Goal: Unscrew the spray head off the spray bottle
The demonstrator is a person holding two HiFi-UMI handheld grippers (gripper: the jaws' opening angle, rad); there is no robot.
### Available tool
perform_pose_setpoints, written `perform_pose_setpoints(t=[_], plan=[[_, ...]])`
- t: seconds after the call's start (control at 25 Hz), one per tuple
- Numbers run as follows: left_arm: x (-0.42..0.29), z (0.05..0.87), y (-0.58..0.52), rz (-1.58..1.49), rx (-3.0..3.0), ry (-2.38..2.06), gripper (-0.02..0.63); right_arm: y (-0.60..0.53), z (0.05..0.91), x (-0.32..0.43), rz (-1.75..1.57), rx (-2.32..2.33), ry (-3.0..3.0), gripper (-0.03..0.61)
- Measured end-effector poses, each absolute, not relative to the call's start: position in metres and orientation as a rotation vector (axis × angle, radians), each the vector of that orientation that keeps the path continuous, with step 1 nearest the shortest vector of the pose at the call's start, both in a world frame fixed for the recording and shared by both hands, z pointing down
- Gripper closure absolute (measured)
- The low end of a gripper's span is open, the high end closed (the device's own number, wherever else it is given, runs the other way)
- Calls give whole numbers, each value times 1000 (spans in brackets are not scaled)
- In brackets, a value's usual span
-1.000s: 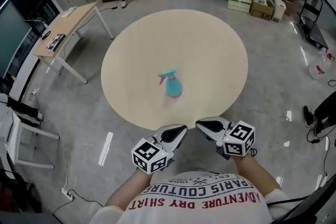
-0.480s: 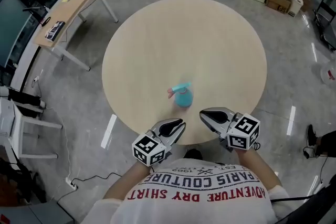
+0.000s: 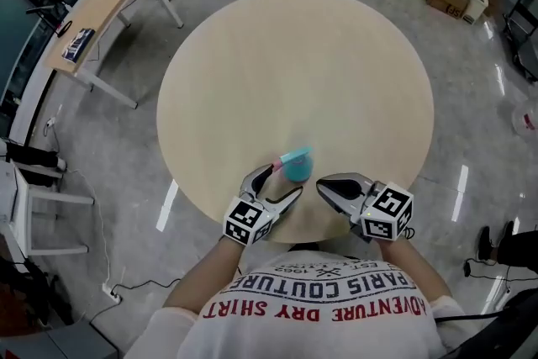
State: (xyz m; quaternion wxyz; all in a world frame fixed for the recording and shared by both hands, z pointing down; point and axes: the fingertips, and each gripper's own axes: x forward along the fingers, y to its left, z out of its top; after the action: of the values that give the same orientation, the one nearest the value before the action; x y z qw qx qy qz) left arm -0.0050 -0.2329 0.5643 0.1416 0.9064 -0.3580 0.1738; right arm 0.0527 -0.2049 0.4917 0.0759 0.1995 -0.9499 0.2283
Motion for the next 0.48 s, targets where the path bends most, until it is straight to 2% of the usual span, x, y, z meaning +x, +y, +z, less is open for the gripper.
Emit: perform_pose_setpoints(t=[0.16, 0.2, 0.24, 0.28, 0.48], plan=[[2, 576, -259, 524, 2655, -1003, 215, -212, 494, 55, 665, 638, -2830, 575], [5, 579, -262, 545, 2671, -981, 213, -214, 495, 54, 659, 642, -2823, 567], [7, 583, -264, 570, 2687, -958, 213, -215, 496, 52, 654, 643, -2817, 518], [10, 587, -265, 593, 2697, -936, 213, -217, 497, 50, 651, 643, -2810, 502], [21, 603, -267, 636, 2710, -866, 250, -223, 503, 45, 607, 669, -2780, 448]])
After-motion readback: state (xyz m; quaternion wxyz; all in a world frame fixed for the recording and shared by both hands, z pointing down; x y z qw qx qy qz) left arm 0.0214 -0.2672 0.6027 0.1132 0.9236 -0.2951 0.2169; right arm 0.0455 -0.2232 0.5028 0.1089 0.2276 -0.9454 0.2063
